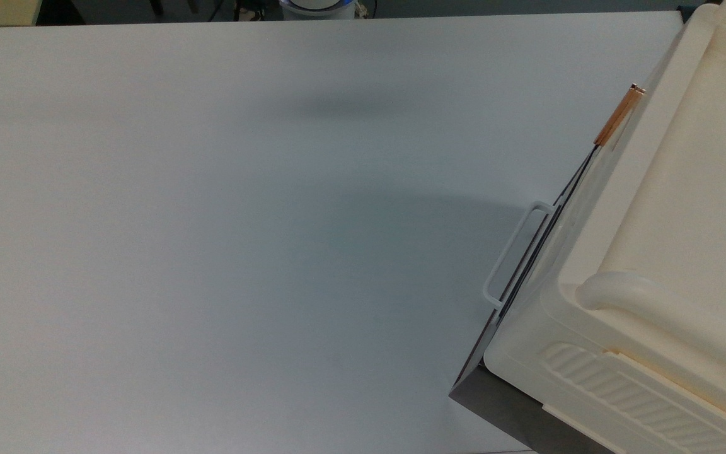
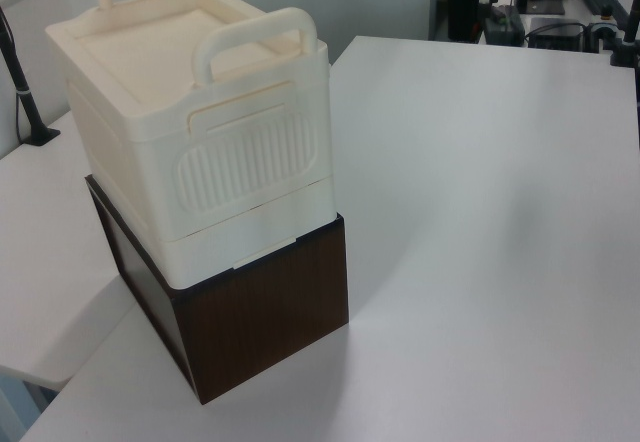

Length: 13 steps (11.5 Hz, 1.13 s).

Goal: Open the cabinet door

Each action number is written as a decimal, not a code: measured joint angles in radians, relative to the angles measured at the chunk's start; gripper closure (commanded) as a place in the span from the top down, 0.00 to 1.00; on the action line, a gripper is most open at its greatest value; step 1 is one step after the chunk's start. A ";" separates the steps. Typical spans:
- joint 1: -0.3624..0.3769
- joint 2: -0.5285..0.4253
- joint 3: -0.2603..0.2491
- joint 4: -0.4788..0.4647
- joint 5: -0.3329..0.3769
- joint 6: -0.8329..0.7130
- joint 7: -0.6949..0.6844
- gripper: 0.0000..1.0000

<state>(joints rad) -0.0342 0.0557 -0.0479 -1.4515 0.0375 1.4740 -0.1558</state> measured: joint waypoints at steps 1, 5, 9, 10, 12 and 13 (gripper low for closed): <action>0.000 0.000 -0.004 0.000 0.000 0.000 0.000 1.00; 0.001 -0.005 -0.025 0.001 0.000 0.000 -0.001 1.00; 0.027 -0.003 -0.025 -0.004 0.000 0.000 -0.001 1.00; 0.032 0.000 -0.024 -0.006 0.001 0.000 -0.001 1.00; 0.050 0.009 -0.023 -0.014 0.028 0.000 -0.001 1.00; 0.064 0.020 -0.023 -0.024 0.047 0.010 -0.001 1.00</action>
<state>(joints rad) 0.0302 0.0753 -0.0707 -1.4757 0.0845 1.4844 -0.1569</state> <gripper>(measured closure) 0.000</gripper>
